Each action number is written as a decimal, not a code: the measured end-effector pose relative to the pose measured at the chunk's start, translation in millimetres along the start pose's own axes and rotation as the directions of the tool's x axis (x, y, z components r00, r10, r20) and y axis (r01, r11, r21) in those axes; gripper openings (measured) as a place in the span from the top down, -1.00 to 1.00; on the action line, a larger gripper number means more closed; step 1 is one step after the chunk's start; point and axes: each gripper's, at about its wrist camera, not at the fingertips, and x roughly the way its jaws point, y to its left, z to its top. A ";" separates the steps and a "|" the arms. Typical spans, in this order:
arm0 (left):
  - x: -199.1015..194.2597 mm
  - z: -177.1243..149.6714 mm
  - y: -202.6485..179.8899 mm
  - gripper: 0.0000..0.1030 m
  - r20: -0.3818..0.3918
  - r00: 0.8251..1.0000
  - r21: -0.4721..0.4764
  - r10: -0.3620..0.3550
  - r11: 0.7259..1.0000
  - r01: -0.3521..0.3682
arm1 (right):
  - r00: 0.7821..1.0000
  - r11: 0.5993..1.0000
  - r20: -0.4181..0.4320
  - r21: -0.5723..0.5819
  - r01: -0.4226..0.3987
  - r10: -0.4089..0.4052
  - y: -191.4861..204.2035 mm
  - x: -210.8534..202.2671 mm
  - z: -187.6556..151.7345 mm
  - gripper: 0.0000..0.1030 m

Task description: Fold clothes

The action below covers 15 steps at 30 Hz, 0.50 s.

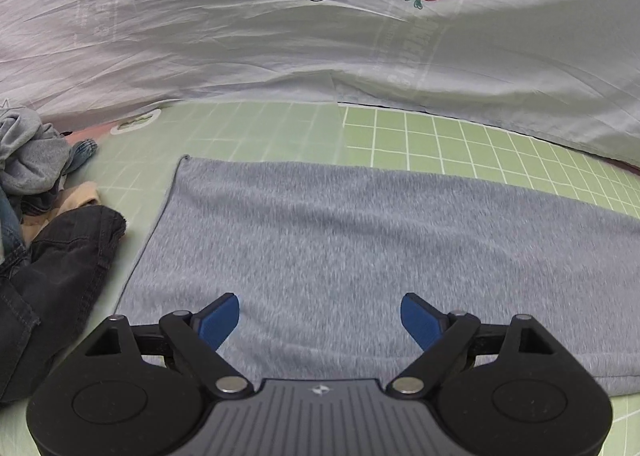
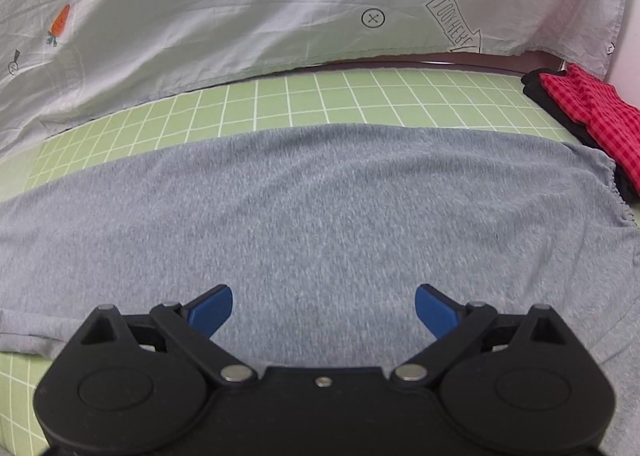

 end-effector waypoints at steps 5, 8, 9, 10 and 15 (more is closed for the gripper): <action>12.1 -12.0 -11.3 -0.72 -0.035 0.999 0.058 -0.003 0.998 0.005 | 0.997 1.000 -0.076 -0.017 0.009 -0.010 2.4 11.5 -16.0 -0.92; 4.7 -27.8 -11.0 -0.72 -0.043 0.999 0.091 0.000 0.996 0.004 | 0.996 1.000 -0.092 -0.019 -0.001 -0.001 2.0 4.0 -31.2 -0.93; 2.5 -33.7 -10.0 -0.72 -0.049 0.999 0.100 0.001 0.995 0.004 | 0.996 1.000 -0.094 -0.022 -0.005 0.003 2.7 -0.4 -37.1 -0.93; 0.9 -40.6 -7.7 -0.72 -0.061 0.998 0.105 0.006 0.994 0.001 | 0.996 1.000 -0.093 -0.027 -0.007 0.005 3.3 -4.3 -42.4 -0.94; -8.8 -62.7 8.5 -0.79 -0.090 0.996 0.071 -0.002 0.997 0.008 | 0.997 0.999 -0.082 -0.042 -0.012 0.009 2.9 -16.2 -59.5 -0.96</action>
